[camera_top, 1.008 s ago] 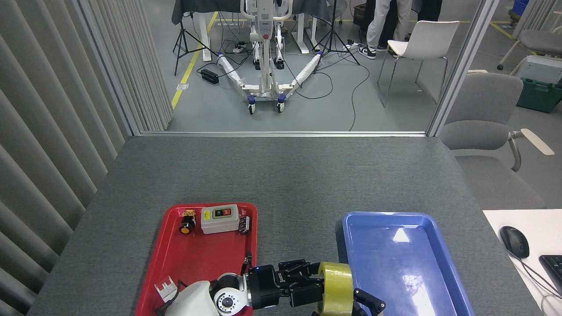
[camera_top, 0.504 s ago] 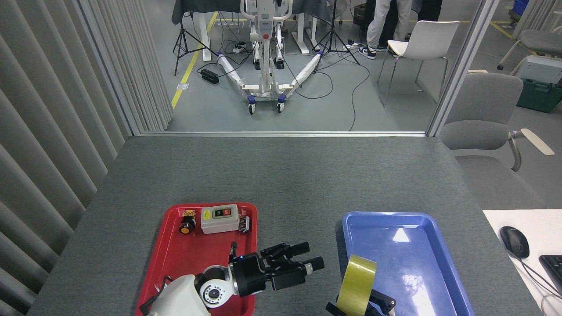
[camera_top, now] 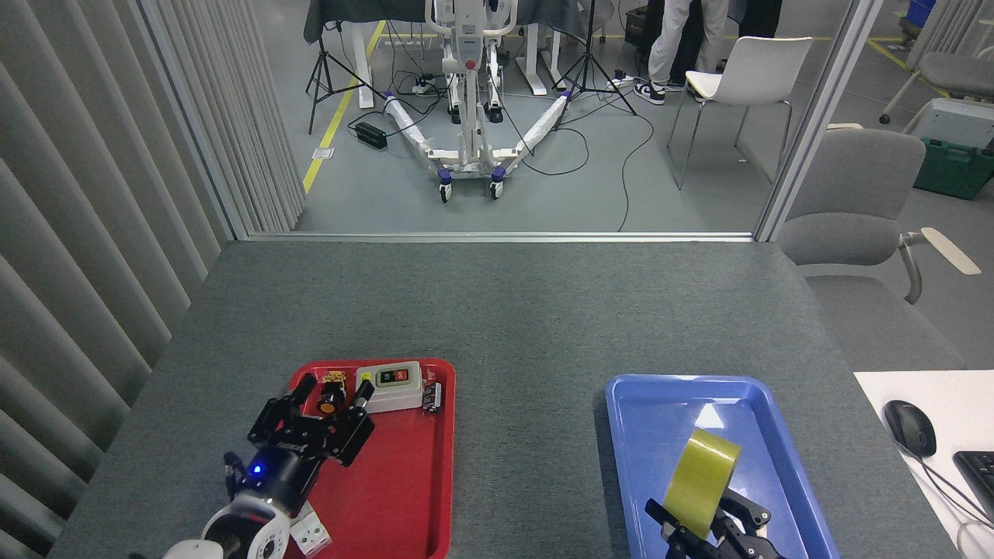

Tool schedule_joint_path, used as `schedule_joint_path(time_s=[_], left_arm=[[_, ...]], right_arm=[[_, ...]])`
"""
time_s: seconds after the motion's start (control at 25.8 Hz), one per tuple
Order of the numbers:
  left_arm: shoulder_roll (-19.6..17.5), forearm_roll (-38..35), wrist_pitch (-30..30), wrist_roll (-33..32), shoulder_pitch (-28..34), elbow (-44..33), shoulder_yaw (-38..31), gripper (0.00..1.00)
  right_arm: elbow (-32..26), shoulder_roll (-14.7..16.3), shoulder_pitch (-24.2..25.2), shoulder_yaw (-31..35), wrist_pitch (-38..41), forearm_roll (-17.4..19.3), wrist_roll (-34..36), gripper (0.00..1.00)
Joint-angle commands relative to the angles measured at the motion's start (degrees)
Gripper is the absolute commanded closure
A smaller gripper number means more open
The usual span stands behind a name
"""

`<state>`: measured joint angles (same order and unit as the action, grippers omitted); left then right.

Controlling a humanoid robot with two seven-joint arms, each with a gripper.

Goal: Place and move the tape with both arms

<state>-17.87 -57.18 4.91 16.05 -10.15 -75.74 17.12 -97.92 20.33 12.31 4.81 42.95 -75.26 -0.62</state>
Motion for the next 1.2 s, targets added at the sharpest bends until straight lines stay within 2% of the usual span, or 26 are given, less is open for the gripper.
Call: schedule_joint_path(time_s=[0.0, 0.08, 0.16, 0.27, 0.47, 0.62, 0.81, 1.16], left_arm=[[0.29, -14.27, -10.71, 3.02, 7.60, -5.20, -4.38, 0.01], [0.29, -15.33, -10.89, 2.32, 8.30, -6.96, -4.29, 0.01], [0.29, -15.24, -8.61, 2.05, 8.48, -7.66, -4.90, 0.01], [0.38, -14.28, -4.39, 1.96, 8.74, -7.49, -7.01, 0.01], [0.29, -6.63, -2.72, 1.96, 8.74, -6.96, -7.28, 0.01], [0.20, -2.50, -2.80, 1.96, 8.48, -5.56, -6.40, 0.01], [-0.15, -2.50, -2.37, 1.88, 5.67, -3.10, -3.41, 0.01], [-0.50, -2.94, -2.28, -1.02, 6.37, -2.30, -5.25, 0.01]], right_arm=[[-0.69, -0.91, -4.04, -0.59, -14.55, 2.14, -16.51, 1.00], [-1.05, -2.31, -6.15, -2.52, -23.78, 3.02, -25.92, 0.99], [-0.69, -2.05, -8.09, -2.96, -30.11, 4.78, -32.95, 0.98], [1.06, -1.52, -10.11, -3.05, -35.48, 4.86, -38.93, 0.91], [5.46, -0.56, -14.33, -3.75, -38.73, 5.04, -44.12, 0.90], [6.51, -0.56, -15.29, -4.19, -40.58, 4.95, -47.63, 0.90], [7.13, -0.56, -16.17, -5.25, -43.21, 5.13, -49.30, 0.90], [9.59, -0.21, -18.55, -6.12, -42.77, 6.89, -48.86, 0.86]])
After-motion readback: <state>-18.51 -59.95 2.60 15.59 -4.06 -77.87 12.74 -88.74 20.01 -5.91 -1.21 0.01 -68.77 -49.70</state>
